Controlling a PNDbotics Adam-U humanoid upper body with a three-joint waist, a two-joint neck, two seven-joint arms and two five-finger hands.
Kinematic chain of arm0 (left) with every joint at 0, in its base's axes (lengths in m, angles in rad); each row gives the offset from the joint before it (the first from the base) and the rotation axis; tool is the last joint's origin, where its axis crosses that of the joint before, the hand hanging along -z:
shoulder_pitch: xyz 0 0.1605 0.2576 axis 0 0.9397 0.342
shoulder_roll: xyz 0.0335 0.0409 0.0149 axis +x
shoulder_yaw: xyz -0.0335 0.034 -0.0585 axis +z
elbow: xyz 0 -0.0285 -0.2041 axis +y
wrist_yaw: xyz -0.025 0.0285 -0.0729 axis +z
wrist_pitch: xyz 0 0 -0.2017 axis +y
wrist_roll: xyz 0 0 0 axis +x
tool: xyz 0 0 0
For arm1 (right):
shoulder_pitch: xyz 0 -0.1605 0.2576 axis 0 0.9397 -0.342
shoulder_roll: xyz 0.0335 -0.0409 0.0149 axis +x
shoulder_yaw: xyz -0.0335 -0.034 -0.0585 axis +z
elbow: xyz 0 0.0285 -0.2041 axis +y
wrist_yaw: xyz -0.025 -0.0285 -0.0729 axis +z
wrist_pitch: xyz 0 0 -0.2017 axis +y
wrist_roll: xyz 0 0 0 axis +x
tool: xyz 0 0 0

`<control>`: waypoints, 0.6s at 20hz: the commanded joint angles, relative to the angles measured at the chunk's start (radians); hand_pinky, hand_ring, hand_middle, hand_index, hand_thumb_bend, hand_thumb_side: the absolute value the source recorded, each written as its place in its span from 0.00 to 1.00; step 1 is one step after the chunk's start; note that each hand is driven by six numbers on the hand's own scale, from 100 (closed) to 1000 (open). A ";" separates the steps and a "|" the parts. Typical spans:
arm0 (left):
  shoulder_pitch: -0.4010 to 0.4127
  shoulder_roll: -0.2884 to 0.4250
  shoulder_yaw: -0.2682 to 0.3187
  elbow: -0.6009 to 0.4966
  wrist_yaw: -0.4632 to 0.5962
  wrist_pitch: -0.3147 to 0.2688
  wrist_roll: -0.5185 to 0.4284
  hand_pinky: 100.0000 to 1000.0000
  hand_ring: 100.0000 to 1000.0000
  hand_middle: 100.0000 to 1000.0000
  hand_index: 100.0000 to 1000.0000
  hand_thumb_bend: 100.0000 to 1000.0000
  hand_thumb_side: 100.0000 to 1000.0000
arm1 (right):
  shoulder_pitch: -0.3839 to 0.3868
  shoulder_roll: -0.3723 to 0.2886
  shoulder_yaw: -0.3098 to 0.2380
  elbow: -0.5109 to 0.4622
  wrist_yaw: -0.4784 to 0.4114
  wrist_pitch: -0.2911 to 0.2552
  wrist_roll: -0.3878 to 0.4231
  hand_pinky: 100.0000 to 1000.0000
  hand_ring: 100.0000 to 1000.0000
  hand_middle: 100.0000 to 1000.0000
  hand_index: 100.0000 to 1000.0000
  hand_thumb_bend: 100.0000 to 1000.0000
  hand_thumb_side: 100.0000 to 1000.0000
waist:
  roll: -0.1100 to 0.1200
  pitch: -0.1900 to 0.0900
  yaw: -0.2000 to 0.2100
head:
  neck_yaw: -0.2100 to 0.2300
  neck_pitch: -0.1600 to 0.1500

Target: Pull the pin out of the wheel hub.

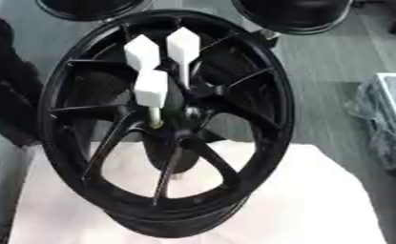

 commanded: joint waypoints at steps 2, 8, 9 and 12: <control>-0.009 0.014 0.011 -0.015 -0.004 0.003 -0.002 0.57 0.56 0.45 0.61 0.00 0.56 | 0.010 -0.011 -0.026 -0.029 0.044 -0.008 0.015 0.65 0.93 0.77 0.87 0.19 0.00 | -0.001 -0.008 0.001 | 0.005 -0.001; -0.005 0.010 0.009 -0.015 -0.003 0.008 -0.002 0.57 0.56 0.45 0.61 0.00 0.56 | 0.006 0.008 -0.039 -0.078 0.068 0.006 0.035 0.65 0.94 0.78 0.91 0.00 0.22 | 0.002 -0.008 0.000 | 0.007 -0.001; -0.005 0.010 0.009 -0.015 -0.003 0.007 -0.002 0.57 0.56 0.45 0.61 0.00 0.56 | 0.005 0.010 -0.040 -0.082 0.071 0.008 0.029 0.66 0.94 0.79 0.91 0.00 0.37 | 0.003 -0.008 0.000 | 0.008 -0.001; -0.006 0.011 0.009 -0.015 -0.003 0.007 -0.002 0.57 0.56 0.45 0.61 0.00 0.56 | 0.003 0.016 -0.041 -0.090 0.063 0.015 0.007 0.65 0.94 0.79 0.92 0.00 0.66 | 0.005 -0.008 0.000 | 0.008 -0.001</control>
